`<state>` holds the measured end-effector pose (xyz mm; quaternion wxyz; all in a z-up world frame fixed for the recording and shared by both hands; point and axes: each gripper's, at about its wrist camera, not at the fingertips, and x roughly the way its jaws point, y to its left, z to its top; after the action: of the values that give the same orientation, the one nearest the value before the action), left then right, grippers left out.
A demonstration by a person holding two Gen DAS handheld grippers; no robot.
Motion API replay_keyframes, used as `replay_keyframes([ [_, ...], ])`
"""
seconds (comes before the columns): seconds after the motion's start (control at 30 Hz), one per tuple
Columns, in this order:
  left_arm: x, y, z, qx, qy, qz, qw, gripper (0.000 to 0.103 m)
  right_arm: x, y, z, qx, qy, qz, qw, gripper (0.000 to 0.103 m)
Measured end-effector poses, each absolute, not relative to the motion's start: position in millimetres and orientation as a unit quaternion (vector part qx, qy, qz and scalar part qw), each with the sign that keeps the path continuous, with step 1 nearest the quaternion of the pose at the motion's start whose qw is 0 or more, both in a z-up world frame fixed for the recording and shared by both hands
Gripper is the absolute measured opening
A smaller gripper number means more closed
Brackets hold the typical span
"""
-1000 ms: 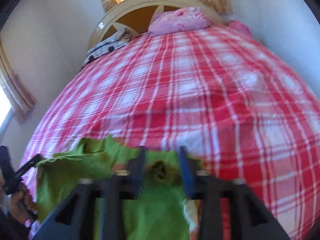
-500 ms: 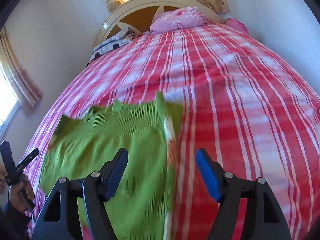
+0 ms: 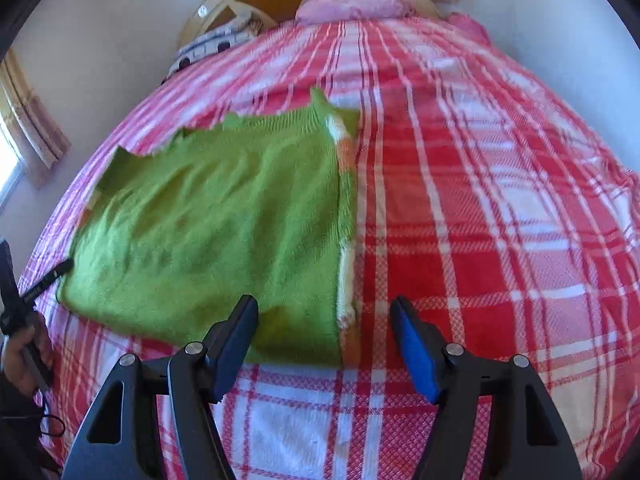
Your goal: Fold small clothes
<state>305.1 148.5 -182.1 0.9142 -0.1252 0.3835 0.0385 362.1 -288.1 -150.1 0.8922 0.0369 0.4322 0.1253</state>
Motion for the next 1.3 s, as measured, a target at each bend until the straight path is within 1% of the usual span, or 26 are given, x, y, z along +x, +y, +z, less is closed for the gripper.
replay_keyframes([
  [0.1,303.5,153.2,-185.5,-0.14,0.387,0.039,0.91,0.08,362.0,-286.6,-148.7,0.038,0.427,0.123,0.895,0.069],
  [0.13,304.3,154.5,-186.9,-0.145,0.391,0.037,0.908,0.08,363.5,-285.2,-155.4,0.034,0.438,0.121,0.89,0.066],
  [0.17,305.0,155.4,-188.0,-0.148,0.392,0.035,0.907,0.081,364.7,-284.4,-161.5,0.033,0.448,0.12,0.885,0.054],
  [0.2,304.7,155.3,-188.4,-0.149,0.392,0.034,0.907,0.081,365.9,-285.1,-171.0,0.04,0.462,0.123,0.877,0.051],
  [0.57,294.9,146.4,-189.3,-0.126,0.393,0.029,0.91,0.084,363.0,-288.7,-177.7,0.034,0.468,0.128,0.874,0.051],
  [0.73,291.9,146.2,-188.1,-0.122,0.397,0.031,0.909,0.085,352.5,-286.1,-166.8,0.027,0.453,0.113,0.884,0.052],
  [0.8,289.7,147.1,-187.3,-0.122,0.401,0.036,0.907,0.092,344.9,-286.9,-160.3,0.03,0.448,0.11,0.886,0.054],
  [0.9,287.4,151.0,-188.4,-0.131,0.4,0.041,0.906,0.095,331.9,-276.8,-142.3,-0.007,0.417,0.099,0.903,0.056],
  [0.97,288.4,149.7,-189.7,-0.128,0.401,0.042,0.906,0.096,326.2,-262.3,-125.4,-0.022,0.395,0.107,0.912,0.057],
  [1.07,292.4,144.9,-191.4,-0.114,0.408,0.041,0.905,0.101,327.9,-230.8,-108.5,-0.037,0.381,0.142,0.913,0.066],
  [1.17,293.6,144.8,-192.4,-0.112,0.411,0.038,0.904,0.103,336.9,-181.7,-106.3,-0.067,0.379,0.182,0.905,0.066],
  [1.3,289.0,150.1,-191.3,-0.129,0.403,0.031,0.906,0.103,351.8,-140.5,-127.2,-0.072,0.404,0.209,0.887,0.066],
])
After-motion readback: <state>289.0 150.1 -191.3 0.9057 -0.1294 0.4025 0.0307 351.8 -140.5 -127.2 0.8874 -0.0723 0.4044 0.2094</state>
